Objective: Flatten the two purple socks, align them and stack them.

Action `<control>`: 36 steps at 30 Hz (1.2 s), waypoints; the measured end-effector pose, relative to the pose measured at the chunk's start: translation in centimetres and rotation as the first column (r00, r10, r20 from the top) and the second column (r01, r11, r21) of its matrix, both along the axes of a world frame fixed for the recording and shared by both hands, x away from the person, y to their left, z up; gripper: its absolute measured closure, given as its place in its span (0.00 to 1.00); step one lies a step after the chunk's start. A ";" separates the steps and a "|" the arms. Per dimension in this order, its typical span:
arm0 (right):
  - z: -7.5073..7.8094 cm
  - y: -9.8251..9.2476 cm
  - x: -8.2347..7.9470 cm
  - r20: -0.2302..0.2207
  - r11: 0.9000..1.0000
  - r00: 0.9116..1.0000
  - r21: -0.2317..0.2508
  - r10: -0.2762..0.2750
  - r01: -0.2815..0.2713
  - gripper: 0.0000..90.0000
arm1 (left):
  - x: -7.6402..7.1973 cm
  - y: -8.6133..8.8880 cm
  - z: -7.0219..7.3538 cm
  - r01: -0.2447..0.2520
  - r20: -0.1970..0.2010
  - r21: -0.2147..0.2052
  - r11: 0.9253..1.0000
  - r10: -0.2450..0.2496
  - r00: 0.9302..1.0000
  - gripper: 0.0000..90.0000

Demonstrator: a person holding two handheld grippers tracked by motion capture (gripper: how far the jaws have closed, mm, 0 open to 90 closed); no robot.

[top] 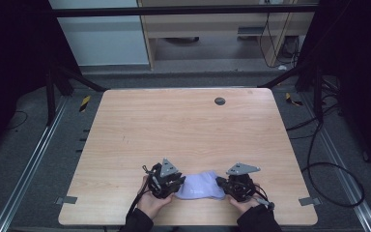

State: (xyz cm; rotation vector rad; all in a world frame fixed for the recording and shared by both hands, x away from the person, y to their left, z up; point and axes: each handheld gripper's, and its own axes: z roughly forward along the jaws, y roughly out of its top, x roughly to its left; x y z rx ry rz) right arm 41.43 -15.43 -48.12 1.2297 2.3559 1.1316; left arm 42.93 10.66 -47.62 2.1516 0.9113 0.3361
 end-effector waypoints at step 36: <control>-0.2 -7.6 2.5 0.094 0.967 0.963 0.061 -0.252 0.247 0.36 | 1.2 10.6 1.3 -0.186 0.080 -0.080 0.979 0.192 0.978 0.40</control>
